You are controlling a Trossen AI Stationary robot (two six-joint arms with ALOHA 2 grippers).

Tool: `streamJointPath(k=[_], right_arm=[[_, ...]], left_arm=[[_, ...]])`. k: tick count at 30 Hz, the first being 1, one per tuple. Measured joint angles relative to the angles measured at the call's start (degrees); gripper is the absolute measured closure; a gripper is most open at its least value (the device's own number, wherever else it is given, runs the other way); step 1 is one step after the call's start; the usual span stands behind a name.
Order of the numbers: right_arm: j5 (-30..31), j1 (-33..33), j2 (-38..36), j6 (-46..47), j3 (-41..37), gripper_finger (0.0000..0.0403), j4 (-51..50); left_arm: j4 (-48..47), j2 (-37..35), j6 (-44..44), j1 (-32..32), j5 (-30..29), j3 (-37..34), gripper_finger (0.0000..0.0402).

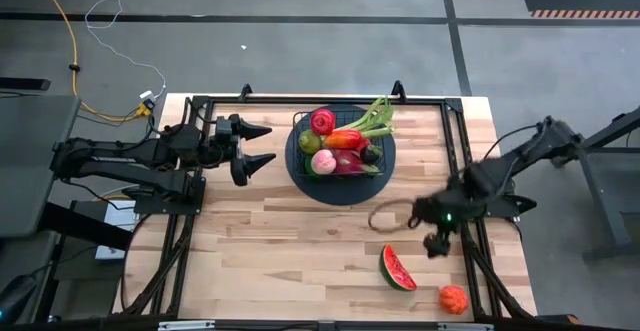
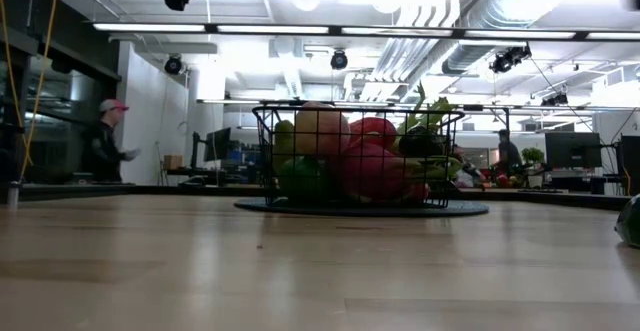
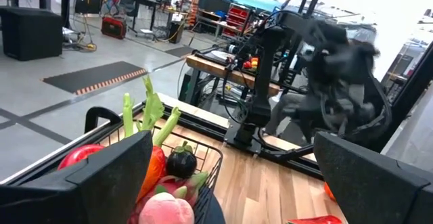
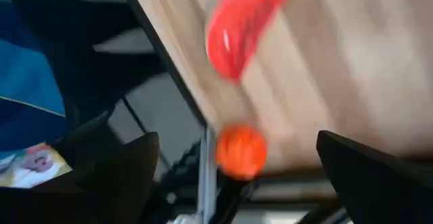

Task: Build produce basket
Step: Put the pumpkin into the wire basket

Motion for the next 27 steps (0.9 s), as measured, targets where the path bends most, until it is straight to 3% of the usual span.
streamJointPath(k=[3, 7, 27], right_arm=[[-2.1, 6.0, 2.4, 10.9, -3.0, 0.0013, 2.9], [-5.6, 11.4, 6.5, 17.8, -6.9, 0.0013, 8.0], [-13.5, 20.9, 26.4, 21.9, -10.8, 0.0013, 24.3]], left_arm=[[0.0, 0.0, 0.0, 0.0, 0.0, 0.0, 0.0004], [0.0, 0.0, 0.0, 0.0, -0.5, 0.0, 0.0004], [-3.0, 0.0, 0.0, 0.0, -0.7, 0.0, 0.0004]])
